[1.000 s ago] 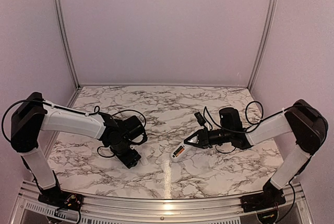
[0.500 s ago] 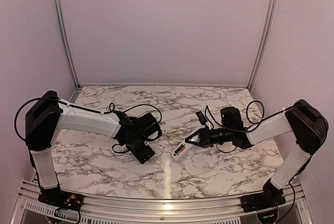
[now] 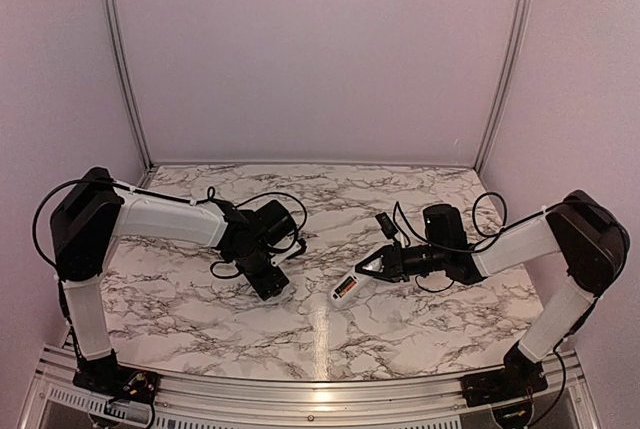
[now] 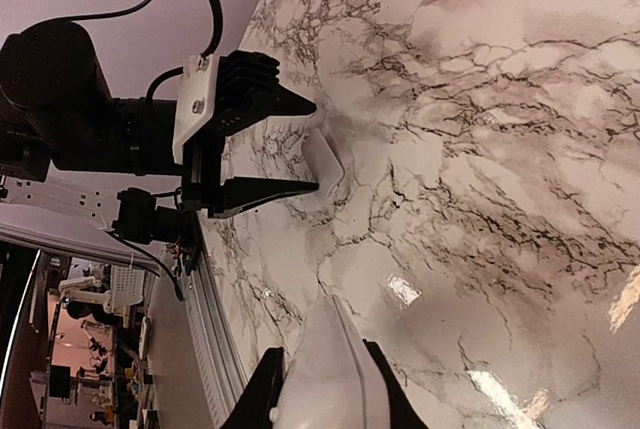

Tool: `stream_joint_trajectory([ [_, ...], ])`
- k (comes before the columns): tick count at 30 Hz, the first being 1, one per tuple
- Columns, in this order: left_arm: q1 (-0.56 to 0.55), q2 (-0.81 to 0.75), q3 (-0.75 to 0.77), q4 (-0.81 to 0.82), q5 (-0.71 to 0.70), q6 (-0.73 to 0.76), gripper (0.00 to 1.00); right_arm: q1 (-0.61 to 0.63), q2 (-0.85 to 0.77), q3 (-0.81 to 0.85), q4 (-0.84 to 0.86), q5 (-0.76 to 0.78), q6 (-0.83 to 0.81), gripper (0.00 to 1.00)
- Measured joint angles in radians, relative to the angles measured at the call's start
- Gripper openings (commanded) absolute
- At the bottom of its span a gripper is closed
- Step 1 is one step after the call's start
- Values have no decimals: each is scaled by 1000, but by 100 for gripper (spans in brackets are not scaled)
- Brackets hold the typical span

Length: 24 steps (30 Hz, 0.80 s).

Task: Load the batteries into the remote control
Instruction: Adjust the battery cover at the center of the board.

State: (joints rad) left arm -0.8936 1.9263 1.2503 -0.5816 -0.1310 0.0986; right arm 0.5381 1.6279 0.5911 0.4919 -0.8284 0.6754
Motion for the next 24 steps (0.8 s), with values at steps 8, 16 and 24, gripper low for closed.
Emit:
stream_joint_trajectory([
  [8,36,0,-13,-1,200,104,56,0,0,0,0,-10,0,0],
  [16,52,-9,-29,6,228,127,50,-5,0,0,0,-17,-4,0],
  [24,6,-47,-78,8,216,134,48,-5,0,0,0,-16,-4,0],
])
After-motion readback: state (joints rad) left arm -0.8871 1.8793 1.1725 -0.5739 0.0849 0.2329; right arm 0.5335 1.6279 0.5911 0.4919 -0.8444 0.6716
